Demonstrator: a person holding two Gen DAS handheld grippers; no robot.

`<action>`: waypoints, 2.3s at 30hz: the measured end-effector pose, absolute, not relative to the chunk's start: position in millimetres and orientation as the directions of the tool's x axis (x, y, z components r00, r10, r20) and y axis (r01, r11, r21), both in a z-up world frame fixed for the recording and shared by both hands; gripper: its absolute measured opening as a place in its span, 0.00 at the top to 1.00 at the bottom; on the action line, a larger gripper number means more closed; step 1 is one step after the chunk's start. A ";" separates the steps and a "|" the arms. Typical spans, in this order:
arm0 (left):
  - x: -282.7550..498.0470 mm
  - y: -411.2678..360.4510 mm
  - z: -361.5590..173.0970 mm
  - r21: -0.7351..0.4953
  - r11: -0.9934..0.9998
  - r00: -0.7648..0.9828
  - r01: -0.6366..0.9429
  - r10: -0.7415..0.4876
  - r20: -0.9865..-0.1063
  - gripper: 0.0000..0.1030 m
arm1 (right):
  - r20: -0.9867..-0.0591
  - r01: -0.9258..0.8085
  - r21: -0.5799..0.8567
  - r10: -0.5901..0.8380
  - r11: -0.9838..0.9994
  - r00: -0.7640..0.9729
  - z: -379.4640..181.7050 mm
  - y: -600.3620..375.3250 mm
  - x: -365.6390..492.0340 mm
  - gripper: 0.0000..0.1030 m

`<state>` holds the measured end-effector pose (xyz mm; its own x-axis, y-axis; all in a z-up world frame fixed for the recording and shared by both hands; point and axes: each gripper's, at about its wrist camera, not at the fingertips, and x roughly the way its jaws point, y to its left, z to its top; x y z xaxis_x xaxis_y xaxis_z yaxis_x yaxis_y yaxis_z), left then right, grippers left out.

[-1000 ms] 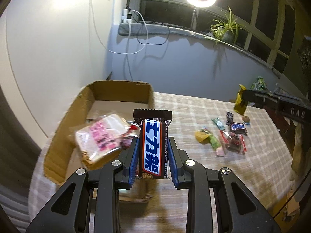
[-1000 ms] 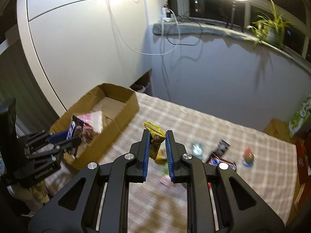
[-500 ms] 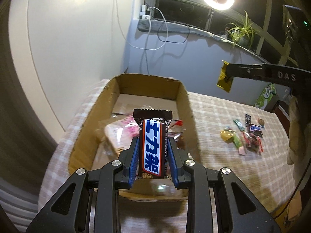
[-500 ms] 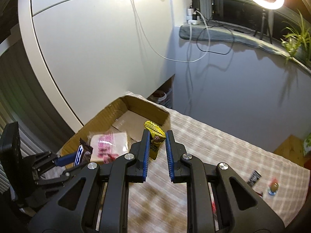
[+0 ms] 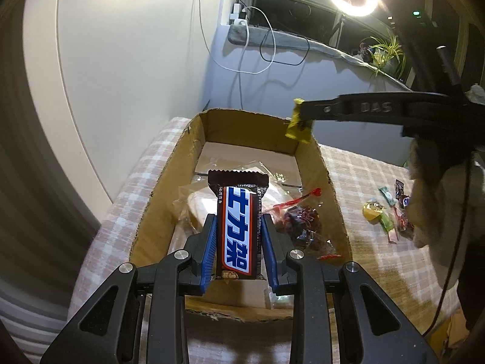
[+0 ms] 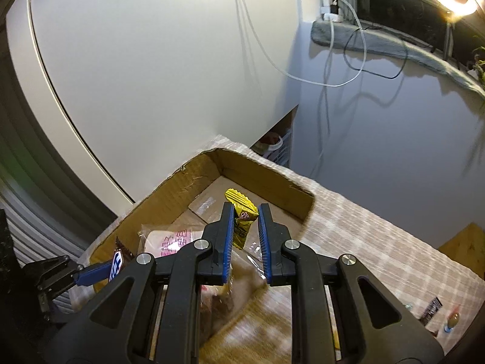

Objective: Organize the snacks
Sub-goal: 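Carry the Snickers bar and yellow packet with both grippers toward the box, then open both grippers over the box to drop the Snickers bar and yellow packet, then grasp the yellow duck-snack packet with the left gripper while the right grasps the red-wrapped chocolate bag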

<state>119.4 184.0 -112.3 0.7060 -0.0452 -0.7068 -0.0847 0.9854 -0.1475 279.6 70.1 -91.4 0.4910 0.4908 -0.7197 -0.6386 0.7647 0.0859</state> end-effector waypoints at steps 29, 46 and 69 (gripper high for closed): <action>111.5 177.3 -101.8 -0.102 0.988 0.714 -0.118 0.013 -0.700 0.59 | -0.717 -0.657 0.134 0.531 0.741 0.452 -92.1 69.2 278.3 0.23; 99.8 115.4 -84.9 -0.148 0.989 0.745 -0.028 -0.078 -0.662 0.59 | -0.702 -0.507 0.163 0.460 0.847 0.544 -64.5 -75.9 247.7 0.23; 167.7 6.7 -128.7 -0.194 0.960 0.603 0.200 -0.277 -0.748 0.60 | -0.774 -0.417 0.187 0.395 0.889 0.495 -124.9 -195.8 210.4 0.35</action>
